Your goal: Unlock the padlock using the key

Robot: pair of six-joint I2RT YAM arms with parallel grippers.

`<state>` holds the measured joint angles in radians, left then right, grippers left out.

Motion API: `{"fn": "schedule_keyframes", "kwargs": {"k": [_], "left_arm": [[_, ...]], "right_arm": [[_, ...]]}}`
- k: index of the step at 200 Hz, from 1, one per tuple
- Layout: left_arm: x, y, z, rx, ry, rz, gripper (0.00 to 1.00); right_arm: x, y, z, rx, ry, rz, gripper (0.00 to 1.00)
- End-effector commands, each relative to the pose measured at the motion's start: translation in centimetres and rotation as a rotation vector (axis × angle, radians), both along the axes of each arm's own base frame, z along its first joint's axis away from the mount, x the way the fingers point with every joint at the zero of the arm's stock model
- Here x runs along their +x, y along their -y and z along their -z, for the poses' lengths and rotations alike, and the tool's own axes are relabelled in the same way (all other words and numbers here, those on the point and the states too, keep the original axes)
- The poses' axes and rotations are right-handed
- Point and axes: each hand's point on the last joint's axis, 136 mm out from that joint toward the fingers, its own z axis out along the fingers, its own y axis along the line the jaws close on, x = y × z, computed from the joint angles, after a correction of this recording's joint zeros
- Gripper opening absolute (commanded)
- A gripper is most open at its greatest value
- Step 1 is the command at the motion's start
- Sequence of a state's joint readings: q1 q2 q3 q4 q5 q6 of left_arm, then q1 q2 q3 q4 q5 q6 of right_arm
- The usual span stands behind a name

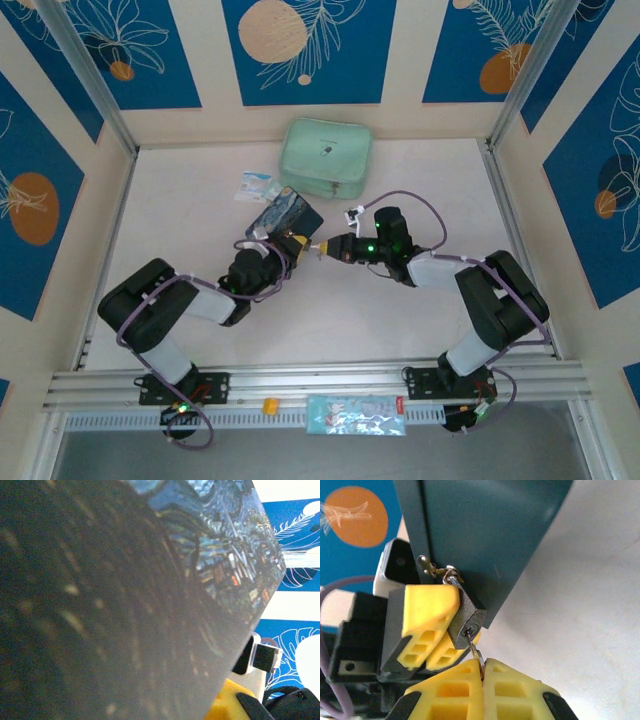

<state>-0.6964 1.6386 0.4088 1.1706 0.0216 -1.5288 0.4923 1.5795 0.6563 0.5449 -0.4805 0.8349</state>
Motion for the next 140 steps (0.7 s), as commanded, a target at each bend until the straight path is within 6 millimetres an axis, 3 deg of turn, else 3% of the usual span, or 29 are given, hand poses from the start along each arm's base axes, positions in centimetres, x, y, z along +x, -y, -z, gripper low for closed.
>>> {"fn": "schedule_keyframes", "kwargs": {"k": [1, 64, 140], "left_arm": [[-0.8, 2.1, -3.5, -0.045, 0.091, 0.097, 0.0], [-0.7, 2.3, -3.3, -0.035, 0.094, 0.099, 0.0], [-2.0, 2.6, -2.8, -0.007, 0.089, 0.179, 0.0]], "right_arm": [[-2.1, -1.8, -1.1, 0.126, -0.12, -0.03, 0.0], [-1.8, -1.9, -1.0, 0.196, -0.363, 0.094, 0.0], [-0.7, -1.9, -2.5, 0.187, -0.267, -0.055, 0.0]]}}
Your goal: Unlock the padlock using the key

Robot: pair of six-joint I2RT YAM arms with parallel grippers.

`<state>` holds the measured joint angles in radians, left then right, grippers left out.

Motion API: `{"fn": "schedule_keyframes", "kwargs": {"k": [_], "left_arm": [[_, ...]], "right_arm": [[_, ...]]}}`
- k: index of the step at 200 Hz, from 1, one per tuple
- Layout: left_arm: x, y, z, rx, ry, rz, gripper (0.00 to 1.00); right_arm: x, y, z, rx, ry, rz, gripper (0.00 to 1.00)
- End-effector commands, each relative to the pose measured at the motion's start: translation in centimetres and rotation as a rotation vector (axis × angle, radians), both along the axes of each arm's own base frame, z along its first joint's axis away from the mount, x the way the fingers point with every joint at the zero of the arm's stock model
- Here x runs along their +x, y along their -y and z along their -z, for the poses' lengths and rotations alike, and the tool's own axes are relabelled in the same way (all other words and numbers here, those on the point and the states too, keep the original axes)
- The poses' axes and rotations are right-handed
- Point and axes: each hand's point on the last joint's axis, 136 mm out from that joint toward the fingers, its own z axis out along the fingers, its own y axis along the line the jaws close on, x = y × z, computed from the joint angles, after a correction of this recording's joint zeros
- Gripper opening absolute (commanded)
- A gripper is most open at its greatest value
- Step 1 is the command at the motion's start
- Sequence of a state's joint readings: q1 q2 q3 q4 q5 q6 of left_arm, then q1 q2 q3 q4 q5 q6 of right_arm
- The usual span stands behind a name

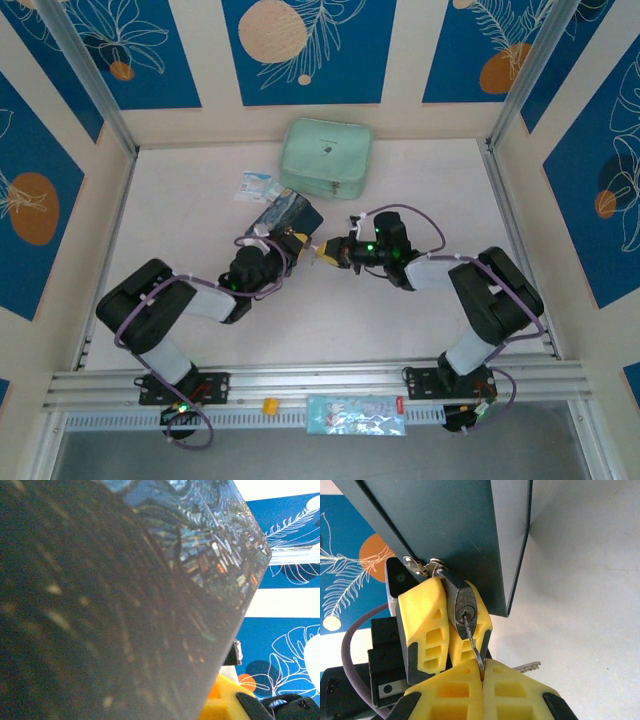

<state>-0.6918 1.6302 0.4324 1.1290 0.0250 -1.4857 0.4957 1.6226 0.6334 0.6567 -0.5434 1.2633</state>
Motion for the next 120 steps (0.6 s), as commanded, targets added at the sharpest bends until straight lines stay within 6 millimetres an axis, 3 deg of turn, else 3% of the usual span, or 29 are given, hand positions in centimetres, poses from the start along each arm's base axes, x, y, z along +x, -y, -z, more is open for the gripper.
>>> {"fn": "schedule_keyframes", "kwargs": {"k": [1, 60, 120], "left_arm": [[-2.4, 2.5, -2.6, -0.041, 0.063, 0.177, 0.0], [-3.1, 1.8, -3.0, 0.0, 0.051, 0.251, 0.0], [-3.1, 0.8, -3.7, 0.072, 0.054, 0.236, 0.0]], "right_arm": [[0.0, -1.2, -2.7, 0.056, 0.112, -0.112, 0.0], [-0.1, -0.9, -3.1, -0.019, 0.268, -0.245, 0.0], [0.5, -1.3, -2.5, 0.022, 0.216, -0.161, 0.0]]}}
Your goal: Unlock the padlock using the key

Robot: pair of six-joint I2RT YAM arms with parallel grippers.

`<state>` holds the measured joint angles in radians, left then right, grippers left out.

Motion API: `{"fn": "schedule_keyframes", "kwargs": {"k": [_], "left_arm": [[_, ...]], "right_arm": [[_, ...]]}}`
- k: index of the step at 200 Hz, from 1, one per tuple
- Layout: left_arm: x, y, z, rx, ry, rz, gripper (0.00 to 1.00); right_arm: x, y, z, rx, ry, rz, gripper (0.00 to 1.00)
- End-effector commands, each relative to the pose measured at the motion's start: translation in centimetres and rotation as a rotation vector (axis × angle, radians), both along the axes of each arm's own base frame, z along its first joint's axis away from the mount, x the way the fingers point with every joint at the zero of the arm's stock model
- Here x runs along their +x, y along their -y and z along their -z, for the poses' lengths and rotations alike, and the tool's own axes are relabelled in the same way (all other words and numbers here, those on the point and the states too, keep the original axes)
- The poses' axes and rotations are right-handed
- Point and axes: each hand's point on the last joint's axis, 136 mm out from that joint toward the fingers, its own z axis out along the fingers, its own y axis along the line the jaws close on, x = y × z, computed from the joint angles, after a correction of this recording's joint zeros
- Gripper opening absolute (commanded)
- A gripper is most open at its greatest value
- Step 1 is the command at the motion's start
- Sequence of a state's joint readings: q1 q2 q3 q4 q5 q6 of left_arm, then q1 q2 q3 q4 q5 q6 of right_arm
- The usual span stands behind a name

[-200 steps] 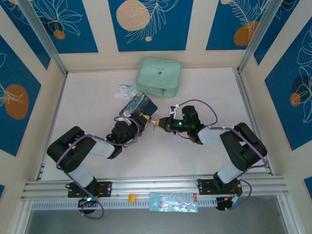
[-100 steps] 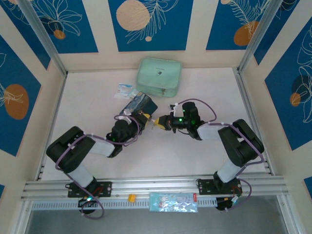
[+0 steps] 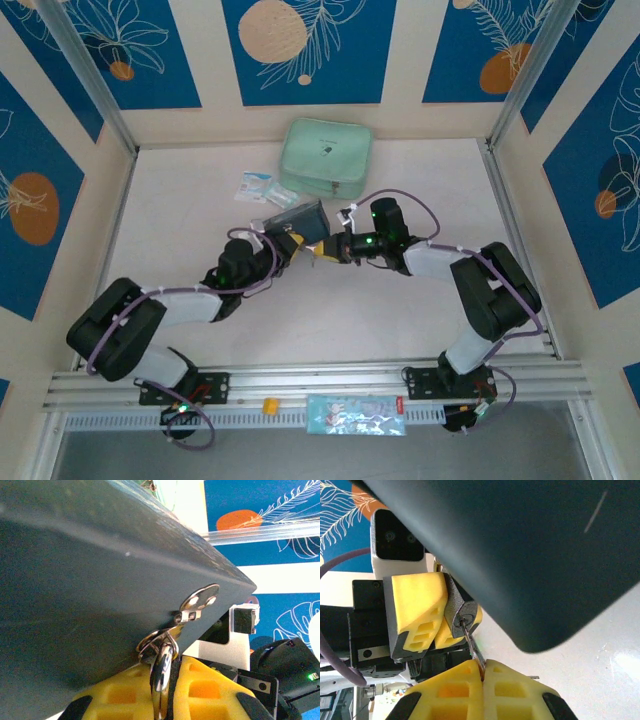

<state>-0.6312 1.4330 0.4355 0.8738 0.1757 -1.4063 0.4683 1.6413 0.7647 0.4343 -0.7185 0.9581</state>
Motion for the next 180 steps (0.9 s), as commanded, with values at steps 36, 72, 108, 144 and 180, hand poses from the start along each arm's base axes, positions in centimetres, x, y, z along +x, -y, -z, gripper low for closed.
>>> {"fn": "schedule_keyframes", "kwargs": {"k": [36, 72, 108, 144, 180], "left_arm": [[-1.0, 2.2, -1.7, -0.027, 0.048, 0.125, 0.0], [-1.0, 3.8, -1.6, -0.056, 0.046, 0.155, 0.0], [-1.4, 4.8, -1.1, -0.092, 0.037, 0.177, 0.0], [-2.1, 5.4, -0.8, -0.097, 0.035, 0.201, 0.0], [-3.1, 5.5, -0.2, -0.066, 0.023, 0.257, 0.0]], "right_arm": [[1.0, -0.8, -1.3, 0.067, 0.025, 0.118, 0.0], [1.0, -1.2, -1.2, 0.053, 0.003, 0.137, 0.0], [1.7, -1.7, -0.4, 0.049, -0.04, 0.136, 0.0], [2.2, -1.2, 0.2, 0.041, -0.042, 0.148, 0.0], [3.1, 0.1, -0.3, 0.027, 0.046, 0.113, 0.0]]}}
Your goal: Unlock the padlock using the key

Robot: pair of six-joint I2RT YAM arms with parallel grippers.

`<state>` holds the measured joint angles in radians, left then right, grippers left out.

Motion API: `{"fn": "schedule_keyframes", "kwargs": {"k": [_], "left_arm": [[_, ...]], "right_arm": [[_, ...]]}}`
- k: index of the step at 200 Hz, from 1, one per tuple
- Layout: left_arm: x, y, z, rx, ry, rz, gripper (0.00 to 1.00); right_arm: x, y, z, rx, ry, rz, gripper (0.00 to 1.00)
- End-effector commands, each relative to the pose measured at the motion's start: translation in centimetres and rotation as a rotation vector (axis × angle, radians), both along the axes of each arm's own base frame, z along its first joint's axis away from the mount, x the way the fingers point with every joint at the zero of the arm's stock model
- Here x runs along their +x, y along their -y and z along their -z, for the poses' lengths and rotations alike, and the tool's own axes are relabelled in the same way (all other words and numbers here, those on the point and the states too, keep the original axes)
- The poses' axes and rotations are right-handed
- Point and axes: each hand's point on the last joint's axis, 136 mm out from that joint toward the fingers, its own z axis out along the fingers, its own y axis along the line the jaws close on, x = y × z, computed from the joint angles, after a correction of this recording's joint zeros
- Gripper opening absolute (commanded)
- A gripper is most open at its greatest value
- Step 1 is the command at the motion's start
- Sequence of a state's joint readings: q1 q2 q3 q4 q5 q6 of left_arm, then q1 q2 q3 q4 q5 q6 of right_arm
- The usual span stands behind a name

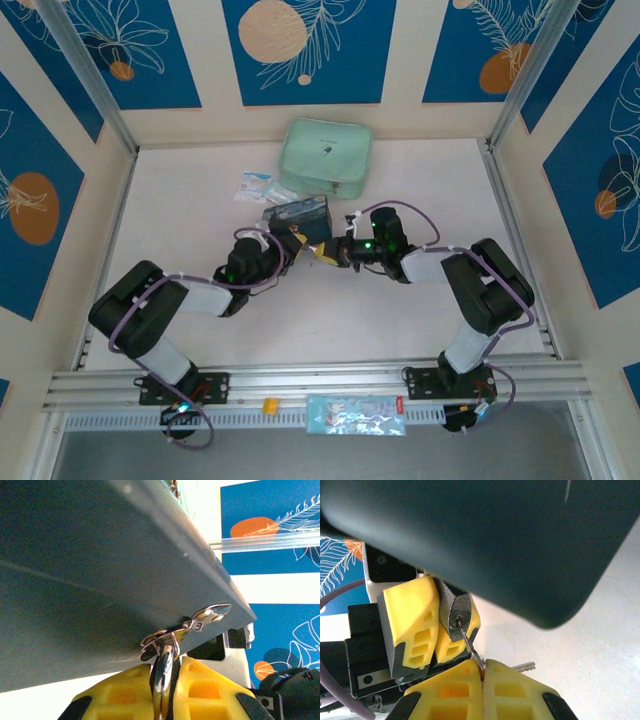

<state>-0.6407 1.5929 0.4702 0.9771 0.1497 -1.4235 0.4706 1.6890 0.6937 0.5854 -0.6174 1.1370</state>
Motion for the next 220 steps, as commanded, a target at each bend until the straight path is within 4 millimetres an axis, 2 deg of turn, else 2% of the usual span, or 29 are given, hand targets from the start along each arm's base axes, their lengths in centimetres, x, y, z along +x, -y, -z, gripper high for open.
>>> {"fn": "schedule_keyframes", "kwargs": {"k": [1, 31, 79, 118, 140, 169, 220], "left_arm": [[-4.7, 4.4, -2.6, -0.074, 0.05, 0.277, 0.0], [-5.2, 4.8, -3.1, -0.069, 0.065, 0.323, 0.0], [-4.8, 5.4, -3.7, -0.099, 0.085, 0.328, 0.0], [-5.0, 6.3, -3.6, -0.126, 0.081, 0.35, 0.0], [-5.2, 6.0, -3.0, -0.125, 0.076, 0.344, 0.0], [-5.2, 6.0, -3.4, -0.133, 0.099, 0.346, 0.0], [-5.7, 6.6, -4.9, -0.209, 0.208, 0.398, 0.0]], "right_arm": [[1.9, -0.4, -3.0, 0.027, 0.17, -0.026, 0.0], [1.7, -0.7, -2.8, -0.007, 0.201, -0.06, 0.0], [1.9, -1.1, -1.0, 0.036, 0.051, 0.0, 0.0], [2.5, -1.5, -1.2, 0.037, 0.072, 0.009, 0.0], [2.7, -1.4, -1.3, 0.041, 0.065, 0.015, 0.0], [2.6, -1.3, -1.6, 0.068, 0.037, 0.032, 0.0], [3.1, -1.0, -2.2, 0.209, -0.176, 0.073, 0.0]]}}
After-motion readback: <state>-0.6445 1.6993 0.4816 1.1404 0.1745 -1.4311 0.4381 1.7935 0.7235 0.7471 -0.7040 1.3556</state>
